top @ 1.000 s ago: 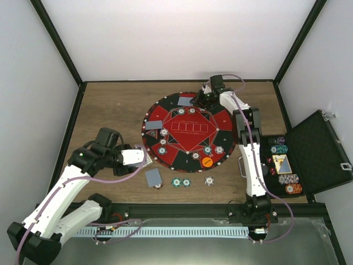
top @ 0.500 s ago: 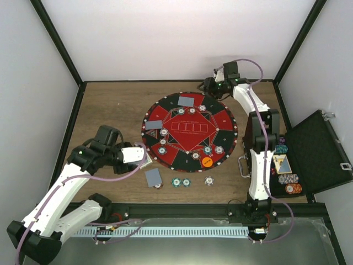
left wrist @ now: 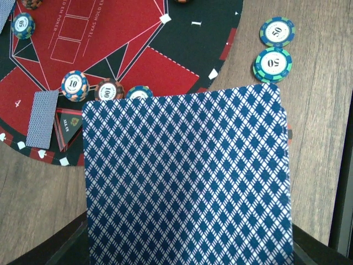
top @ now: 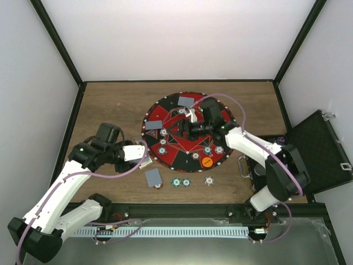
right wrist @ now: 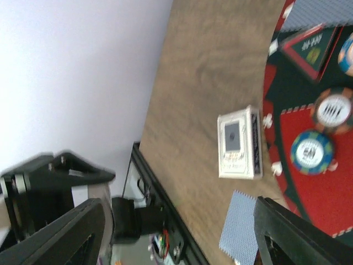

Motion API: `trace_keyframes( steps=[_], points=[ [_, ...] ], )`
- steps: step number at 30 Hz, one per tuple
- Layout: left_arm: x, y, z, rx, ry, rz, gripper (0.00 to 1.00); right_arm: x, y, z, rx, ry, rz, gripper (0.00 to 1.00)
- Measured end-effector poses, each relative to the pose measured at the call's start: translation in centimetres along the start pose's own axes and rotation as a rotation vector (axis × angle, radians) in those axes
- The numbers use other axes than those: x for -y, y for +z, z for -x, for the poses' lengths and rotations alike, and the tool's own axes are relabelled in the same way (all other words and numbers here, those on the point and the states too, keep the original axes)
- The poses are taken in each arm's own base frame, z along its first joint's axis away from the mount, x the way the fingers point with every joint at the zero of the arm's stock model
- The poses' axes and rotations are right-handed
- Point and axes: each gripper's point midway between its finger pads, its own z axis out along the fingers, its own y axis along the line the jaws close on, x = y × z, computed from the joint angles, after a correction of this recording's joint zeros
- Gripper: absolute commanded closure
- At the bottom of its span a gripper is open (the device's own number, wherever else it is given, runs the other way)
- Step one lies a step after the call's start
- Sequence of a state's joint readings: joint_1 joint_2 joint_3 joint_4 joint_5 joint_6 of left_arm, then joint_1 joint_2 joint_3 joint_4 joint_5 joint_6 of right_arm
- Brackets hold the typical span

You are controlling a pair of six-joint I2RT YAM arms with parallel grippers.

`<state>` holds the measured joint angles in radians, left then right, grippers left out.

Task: Distribute texas hold em gaming equipment

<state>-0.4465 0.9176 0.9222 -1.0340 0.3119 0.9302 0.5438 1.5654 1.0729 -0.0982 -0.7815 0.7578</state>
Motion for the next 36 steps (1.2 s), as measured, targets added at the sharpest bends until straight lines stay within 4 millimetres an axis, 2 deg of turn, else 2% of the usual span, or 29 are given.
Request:
trace_keyframes(
  steps=[3,7,12,18,26,36],
  points=[
    [-0.1,-0.1,0.3,0.008,-0.002,-0.003,0.95,-0.6,0.0,-3.4,-0.026,0.028,0.033,0.25],
    [0.0,0.0,0.3,0.011,-0.003,-0.008,0.95,-1.6,0.5,-6.5,-0.054,0.051,0.074,0.26],
    [0.1,0.0,0.4,0.017,-0.004,-0.014,0.95,-4.2,1.9,-9.0,-0.111,0.035,0.142,0.29],
    [0.1,0.0,0.4,0.017,-0.004,-0.018,0.95,-5.8,3.6,-9.7,-0.150,0.025,0.196,0.32],
    [0.1,0.0,0.4,0.017,-0.003,-0.018,0.95,-6.0,5.5,-10.5,-0.194,0.043,0.224,0.33],
    [0.1,0.1,0.5,0.018,-0.003,-0.020,0.95,-7.5,7.1,-11.0,-0.236,0.031,0.281,0.34]
  ],
)
